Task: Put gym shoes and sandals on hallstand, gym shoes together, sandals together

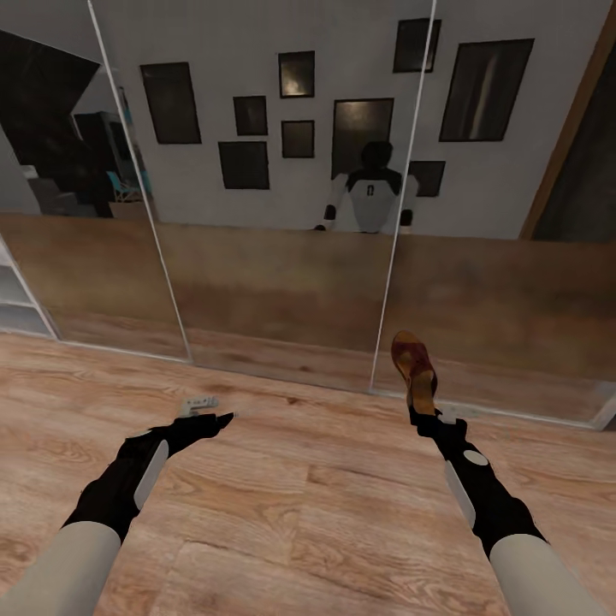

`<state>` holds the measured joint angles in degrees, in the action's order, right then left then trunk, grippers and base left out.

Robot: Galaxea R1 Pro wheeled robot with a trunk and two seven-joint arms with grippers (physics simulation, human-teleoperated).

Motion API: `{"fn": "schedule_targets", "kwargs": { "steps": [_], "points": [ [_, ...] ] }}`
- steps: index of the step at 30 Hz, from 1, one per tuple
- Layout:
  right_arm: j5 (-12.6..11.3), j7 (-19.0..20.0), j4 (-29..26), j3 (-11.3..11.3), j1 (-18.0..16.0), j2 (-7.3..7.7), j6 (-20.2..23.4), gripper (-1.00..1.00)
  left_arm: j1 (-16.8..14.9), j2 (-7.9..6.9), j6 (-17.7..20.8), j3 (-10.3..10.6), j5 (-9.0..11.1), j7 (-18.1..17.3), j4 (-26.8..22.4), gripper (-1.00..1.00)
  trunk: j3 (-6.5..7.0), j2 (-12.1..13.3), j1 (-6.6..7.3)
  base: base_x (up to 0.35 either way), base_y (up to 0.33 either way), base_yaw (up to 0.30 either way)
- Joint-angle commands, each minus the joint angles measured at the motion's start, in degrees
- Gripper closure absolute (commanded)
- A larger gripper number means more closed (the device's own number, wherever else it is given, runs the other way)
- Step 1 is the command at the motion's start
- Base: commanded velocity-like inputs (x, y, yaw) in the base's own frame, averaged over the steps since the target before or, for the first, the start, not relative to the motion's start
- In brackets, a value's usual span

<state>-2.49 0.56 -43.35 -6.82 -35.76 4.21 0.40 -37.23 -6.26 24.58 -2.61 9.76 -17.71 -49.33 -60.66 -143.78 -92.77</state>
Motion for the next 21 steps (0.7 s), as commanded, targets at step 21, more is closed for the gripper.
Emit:
{"fn": "schedule_targets", "kwargs": {
  "steps": [21],
  "points": [
    [-0.41,0.14,-0.04,-0.03,-0.01,0.01,0.04,1.0,-0.03,0.06,0.47,-0.12,0.5,-0.13,0.17,-1.0,1.01,-0.02,0.01,0.0,0.0,0.255]
  ]
}}
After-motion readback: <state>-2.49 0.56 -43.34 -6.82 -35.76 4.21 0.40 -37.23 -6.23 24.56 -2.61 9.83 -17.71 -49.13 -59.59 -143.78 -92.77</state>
